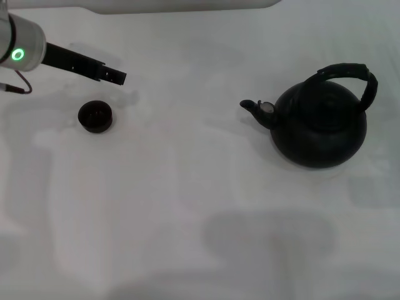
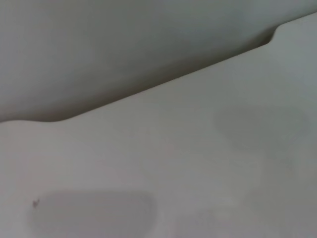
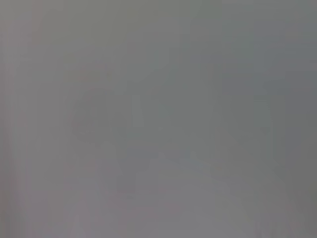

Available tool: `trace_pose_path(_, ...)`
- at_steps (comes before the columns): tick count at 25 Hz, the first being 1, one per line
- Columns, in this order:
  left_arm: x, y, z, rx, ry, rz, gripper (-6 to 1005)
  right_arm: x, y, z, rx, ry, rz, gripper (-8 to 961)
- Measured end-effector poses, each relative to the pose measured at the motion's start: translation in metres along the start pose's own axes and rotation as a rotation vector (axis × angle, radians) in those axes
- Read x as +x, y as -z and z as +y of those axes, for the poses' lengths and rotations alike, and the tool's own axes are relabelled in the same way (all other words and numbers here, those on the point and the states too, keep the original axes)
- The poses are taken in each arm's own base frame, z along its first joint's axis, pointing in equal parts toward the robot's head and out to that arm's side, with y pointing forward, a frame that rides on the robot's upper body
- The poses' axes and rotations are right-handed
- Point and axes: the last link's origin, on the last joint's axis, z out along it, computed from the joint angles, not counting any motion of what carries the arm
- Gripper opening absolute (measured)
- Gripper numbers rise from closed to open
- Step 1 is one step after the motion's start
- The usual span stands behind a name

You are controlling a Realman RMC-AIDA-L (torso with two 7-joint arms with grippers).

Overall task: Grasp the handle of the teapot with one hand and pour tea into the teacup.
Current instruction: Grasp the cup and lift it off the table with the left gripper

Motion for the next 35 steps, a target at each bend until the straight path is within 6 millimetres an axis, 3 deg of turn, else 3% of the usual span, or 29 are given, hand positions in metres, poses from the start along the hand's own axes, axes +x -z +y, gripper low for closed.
trace_pose_path(9, -0.014, -0.01, 0.001, -0.016, 0.034, -0.049, 869, 0.001, -0.002, 0.0, 0.001, 0.001, 0.008, 866)
trace_pose_path(35, -0.028, -0.019, -0.002, 0.009, 0.037, -0.131, 866, 0.002, -0.001, 0.0, 0.005, -0.002, 0.014, 866)
